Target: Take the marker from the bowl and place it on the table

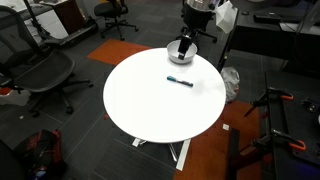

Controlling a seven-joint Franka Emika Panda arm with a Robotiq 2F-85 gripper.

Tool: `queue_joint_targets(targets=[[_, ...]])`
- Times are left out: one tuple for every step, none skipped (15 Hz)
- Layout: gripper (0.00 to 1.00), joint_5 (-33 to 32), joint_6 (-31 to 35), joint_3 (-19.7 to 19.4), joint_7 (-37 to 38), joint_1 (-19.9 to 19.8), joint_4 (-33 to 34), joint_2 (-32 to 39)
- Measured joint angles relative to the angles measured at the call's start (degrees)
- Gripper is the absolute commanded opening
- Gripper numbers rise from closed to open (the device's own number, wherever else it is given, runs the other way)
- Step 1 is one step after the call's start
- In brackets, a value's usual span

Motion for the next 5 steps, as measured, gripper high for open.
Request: queue_joint_targets(targets=[[1.00, 0.00, -0.29, 0.00, 0.00, -0.18, -0.74, -1.19], [1.00, 0.00, -0.70, -0.01, 0.00, -0.42, -1.35, -2.23], [1.00, 0.00, -1.26, -0.02, 0.00, -0.72, -1.85, -3.07], [1.00, 0.00, -1.61, -0.03, 0.00, -0.96, -2.19, -3.63], [1.00, 0.00, -1.73, -0.03, 0.00, -1.16, -2.38, -3.96]])
